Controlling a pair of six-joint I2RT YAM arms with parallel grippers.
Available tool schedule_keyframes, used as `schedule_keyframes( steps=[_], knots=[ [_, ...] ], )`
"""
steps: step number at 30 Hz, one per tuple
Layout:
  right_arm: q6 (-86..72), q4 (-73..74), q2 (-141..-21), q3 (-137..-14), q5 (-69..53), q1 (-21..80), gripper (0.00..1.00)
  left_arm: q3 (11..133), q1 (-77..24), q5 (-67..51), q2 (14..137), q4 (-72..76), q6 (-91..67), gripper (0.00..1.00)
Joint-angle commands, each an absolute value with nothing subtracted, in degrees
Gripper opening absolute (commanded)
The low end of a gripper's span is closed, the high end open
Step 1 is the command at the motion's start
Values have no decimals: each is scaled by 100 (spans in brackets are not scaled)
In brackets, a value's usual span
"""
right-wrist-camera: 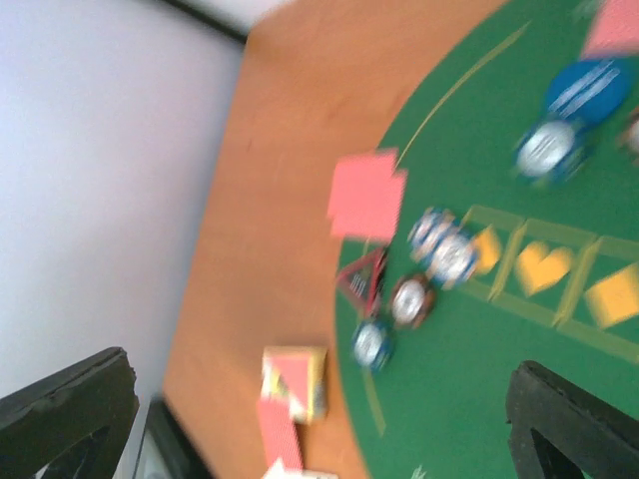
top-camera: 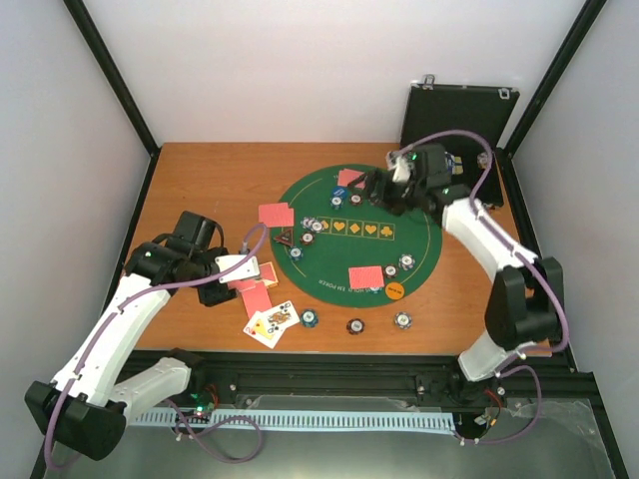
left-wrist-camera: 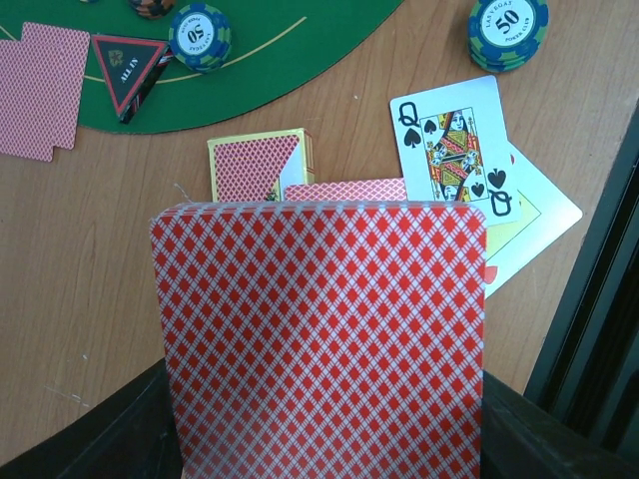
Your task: Distribute texas hold em gaming equipment
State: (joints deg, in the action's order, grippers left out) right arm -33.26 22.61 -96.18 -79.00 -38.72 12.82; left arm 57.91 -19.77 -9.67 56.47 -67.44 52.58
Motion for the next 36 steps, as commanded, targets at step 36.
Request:
schedule_keyframes(
  steps=[36],
  knots=[
    [-6014, -2237, -10788, -6759, -4333, 5690, 75, 6250, -1978, -1173, 5580, -7030, 5204, 29]
  ],
)
